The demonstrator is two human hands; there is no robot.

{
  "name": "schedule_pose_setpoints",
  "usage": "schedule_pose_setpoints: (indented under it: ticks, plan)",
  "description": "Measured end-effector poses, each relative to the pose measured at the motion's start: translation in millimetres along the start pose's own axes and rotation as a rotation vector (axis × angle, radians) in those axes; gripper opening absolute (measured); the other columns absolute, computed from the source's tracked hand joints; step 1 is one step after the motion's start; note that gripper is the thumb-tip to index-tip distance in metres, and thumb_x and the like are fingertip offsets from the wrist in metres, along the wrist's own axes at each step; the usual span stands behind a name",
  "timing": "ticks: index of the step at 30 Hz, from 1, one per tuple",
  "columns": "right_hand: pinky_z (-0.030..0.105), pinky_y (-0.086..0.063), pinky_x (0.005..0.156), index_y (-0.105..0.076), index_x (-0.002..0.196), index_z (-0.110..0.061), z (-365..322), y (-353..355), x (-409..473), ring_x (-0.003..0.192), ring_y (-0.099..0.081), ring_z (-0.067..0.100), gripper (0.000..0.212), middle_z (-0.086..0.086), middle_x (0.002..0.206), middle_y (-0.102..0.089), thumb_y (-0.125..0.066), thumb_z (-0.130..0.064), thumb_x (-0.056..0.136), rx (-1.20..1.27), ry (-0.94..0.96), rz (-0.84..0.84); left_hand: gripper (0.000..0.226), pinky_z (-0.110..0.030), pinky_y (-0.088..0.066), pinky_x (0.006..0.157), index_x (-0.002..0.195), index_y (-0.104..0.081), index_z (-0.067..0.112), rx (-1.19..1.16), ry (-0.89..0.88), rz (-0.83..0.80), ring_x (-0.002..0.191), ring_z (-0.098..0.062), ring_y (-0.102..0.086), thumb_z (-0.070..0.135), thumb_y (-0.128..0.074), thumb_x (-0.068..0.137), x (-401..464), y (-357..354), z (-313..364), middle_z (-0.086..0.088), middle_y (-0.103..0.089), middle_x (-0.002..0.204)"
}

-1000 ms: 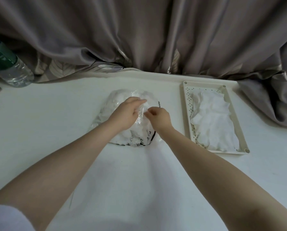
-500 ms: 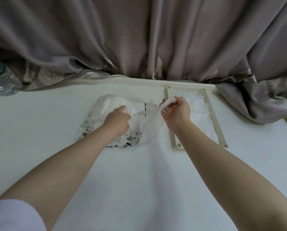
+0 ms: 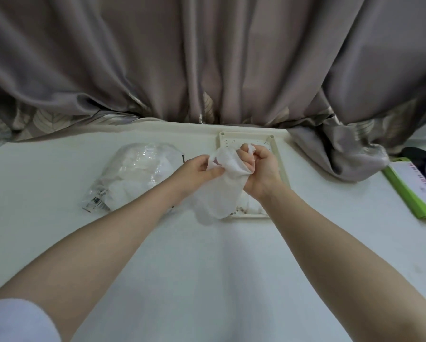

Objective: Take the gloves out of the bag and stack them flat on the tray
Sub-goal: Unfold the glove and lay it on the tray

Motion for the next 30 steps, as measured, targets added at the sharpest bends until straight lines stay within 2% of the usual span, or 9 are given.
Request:
schedule_pose_setpoints:
  ticks: [3, 7, 12, 16, 18, 21, 24, 26, 30]
  plan:
    - [0.016, -0.039, 0.049, -0.038, 0.054, -0.011, -18, 11, -9, 0.033, -0.026, 0.011, 0.020, -0.001, 0.039, -0.028, -0.040, -0.012, 0.073, 0.015, 0.019, 0.027, 0.007, -0.026, -0.047, 0.076, 0.089, -0.063, 0.012, -0.129, -0.005, -0.042, 0.071, -0.008, -0.059, 0.019, -0.060, 0.091, 1, -18, 9, 0.008, -0.064, 0.075]
    - [0.016, -0.023, 0.036, -0.037, 0.061, -0.014, -46, 38, -19, 0.032, -0.022, 0.010, 0.011, -0.003, 0.043, -0.026, -0.045, -0.016, 0.068, -0.096, 0.059, 0.087, 0.021, -0.023, -0.047, 0.071, 0.076, -0.056, 0.017, -0.317, 0.001, -0.061, 0.065, -0.007, -0.059, 0.010, -0.050, 0.095, 5, -37, 25, 0.007, -0.063, 0.067]
    - [0.019, -0.025, 0.040, -0.042, 0.049, -0.016, -78, 59, -30, 0.038, -0.024, 0.012, 0.021, -0.003, 0.047, -0.029, -0.044, -0.018, 0.070, -0.259, 0.066, 0.115, 0.019, -0.024, -0.044, 0.065, 0.082, -0.053, 0.019, -0.351, -0.006, -0.060, 0.058, -0.006, -0.059, 0.017, -0.044, 0.099, 14, -57, 41, 0.011, -0.061, 0.062]
    - [0.029, -0.047, 0.064, -0.057, 0.081, -0.012, -97, 77, -32, 0.064, -0.059, 0.020, 0.039, 0.006, 0.073, -0.061, -0.039, -0.043, 0.095, -0.516, 0.091, 0.282, 0.028, -0.021, -0.041, 0.050, 0.076, -0.050, 0.017, -0.362, 0.041, 0.013, 0.051, -0.010, -0.054, 0.022, -0.039, 0.101, 18, -63, 42, 0.004, -0.055, 0.063]
    - [0.036, -0.049, 0.080, -0.059, 0.103, -0.010, -100, 86, -30, 0.089, -0.062, 0.025, 0.046, 0.010, 0.100, -0.065, -0.040, -0.052, 0.095, -0.584, 0.079, 0.355, 0.030, -0.026, -0.038, 0.057, 0.085, -0.055, 0.013, -0.384, 0.086, 0.052, 0.061, -0.016, -0.054, 0.029, -0.036, 0.102, 21, -63, 37, -0.002, -0.061, 0.075]
    - [0.040, -0.048, 0.087, -0.053, 0.123, -0.004, -91, 97, -32, 0.105, -0.057, 0.029, 0.065, 0.012, 0.118, -0.058, -0.039, -0.059, 0.094, -0.791, -0.066, 0.391, 0.031, -0.028, -0.040, 0.060, 0.096, -0.054, 0.011, -0.484, 0.165, 0.130, 0.067, -0.017, -0.055, 0.034, -0.034, 0.102, 23, -67, 27, -0.007, -0.060, 0.086]
    - [0.043, -0.049, 0.094, -0.059, 0.122, -0.006, -71, 97, -36, 0.110, -0.060, 0.030, 0.087, 0.012, 0.118, -0.065, -0.026, -0.078, 0.084, -0.892, -0.281, 0.206, 0.037, -0.018, -0.048, 0.048, 0.093, -0.059, 0.010, -0.635, 0.201, 0.186, 0.055, -0.011, -0.064, 0.032, -0.031, 0.103, 24, -73, 22, 0.000, -0.069, 0.069]
    - [0.042, -0.045, 0.099, -0.061, 0.121, -0.012, -61, 85, -36, 0.113, -0.059, 0.027, 0.088, 0.009, 0.121, -0.065, -0.021, -0.079, 0.082, -0.803, -0.314, 0.019, 0.039, -0.019, -0.052, 0.052, 0.107, -0.060, 0.008, -0.696, 0.199, 0.212, 0.063, -0.012, -0.068, 0.033, -0.030, 0.103, 25, -75, 21, -0.001, -0.072, 0.079]
    - [0.033, -0.053, 0.083, -0.063, 0.115, -0.012, -73, 64, -33, 0.098, -0.065, 0.022, 0.045, 0.004, 0.106, -0.070, -0.047, -0.047, 0.091, -0.771, -0.126, -0.092, 0.043, -0.025, -0.055, 0.065, 0.131, -0.050, 0.006, -0.760, 0.175, 0.278, 0.090, -0.018, -0.064, 0.031, -0.029, 0.103, 26, -69, 18, -0.007, -0.065, 0.118]
Point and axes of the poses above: each hand's wrist, its own x-axis towards the middle knuckle, its own y-axis out of the back of the hand, z = x × y, the point moved 7 cm from there along x, towards the middle knuckle
